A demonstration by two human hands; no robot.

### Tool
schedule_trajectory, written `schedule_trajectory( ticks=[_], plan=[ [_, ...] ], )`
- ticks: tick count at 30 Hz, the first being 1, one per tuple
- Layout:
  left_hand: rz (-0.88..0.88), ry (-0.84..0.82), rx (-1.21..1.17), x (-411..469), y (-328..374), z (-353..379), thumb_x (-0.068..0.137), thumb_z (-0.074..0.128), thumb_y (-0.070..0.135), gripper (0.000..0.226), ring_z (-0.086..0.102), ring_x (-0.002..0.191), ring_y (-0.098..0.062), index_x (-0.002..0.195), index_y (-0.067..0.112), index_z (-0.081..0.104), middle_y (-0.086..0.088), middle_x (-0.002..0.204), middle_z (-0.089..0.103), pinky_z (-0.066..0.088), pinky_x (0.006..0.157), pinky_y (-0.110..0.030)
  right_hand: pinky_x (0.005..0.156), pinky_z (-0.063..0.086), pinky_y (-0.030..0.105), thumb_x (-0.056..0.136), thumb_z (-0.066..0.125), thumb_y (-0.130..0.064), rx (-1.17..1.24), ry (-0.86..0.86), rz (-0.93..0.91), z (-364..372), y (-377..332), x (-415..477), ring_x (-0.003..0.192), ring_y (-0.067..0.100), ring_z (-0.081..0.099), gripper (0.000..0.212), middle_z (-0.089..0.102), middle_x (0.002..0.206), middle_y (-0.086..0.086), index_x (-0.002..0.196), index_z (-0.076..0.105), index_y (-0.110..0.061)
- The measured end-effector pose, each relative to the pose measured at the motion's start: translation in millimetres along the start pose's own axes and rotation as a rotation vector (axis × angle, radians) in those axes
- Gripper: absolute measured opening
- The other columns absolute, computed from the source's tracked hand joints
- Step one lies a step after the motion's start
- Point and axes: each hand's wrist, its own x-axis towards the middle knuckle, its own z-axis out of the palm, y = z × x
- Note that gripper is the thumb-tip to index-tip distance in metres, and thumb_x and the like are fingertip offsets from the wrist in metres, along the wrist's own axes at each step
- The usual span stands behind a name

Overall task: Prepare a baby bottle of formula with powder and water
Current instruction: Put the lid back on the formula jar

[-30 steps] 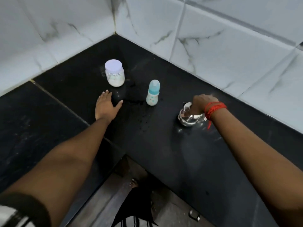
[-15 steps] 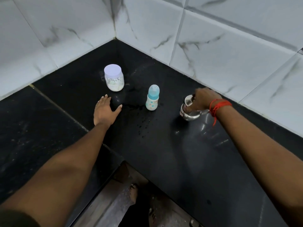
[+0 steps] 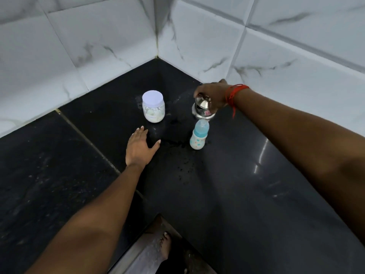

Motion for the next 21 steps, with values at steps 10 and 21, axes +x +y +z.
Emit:
schedule_trajectory(
  ticks=[10,21],
  plan=[
    [-0.015,-0.013,0.02,0,4,-5,0.096,0.053,0.065,0.08,0.029,0.154,-0.021,0.152,0.01,0.046,-0.008,0.163,0.038,0.021,0.128,-0.038,0.099,0.034,0.052,0.069,0.079,-0.009,0.0,-0.103,-0.148,32,-45,69,0.121,0.029,0.055,0.072,0.054,0.131,-0.002,0.132,0.051,-0.031],
    [-0.014,-0.031,0.035,-1,3,-6,0.096,0.05,0.067,0.08,0.028,0.155,-0.022,0.152,0.01,0.046,-0.008,0.164,0.037,0.02,0.128,-0.038,0.111,0.029,0.056,0.079,0.073,-0.006,0.013,-0.103,-0.112,43,-49,66,0.133,0.032,0.047,0.073,0.051,0.142,0.004,0.142,0.044,-0.027]
  ],
)
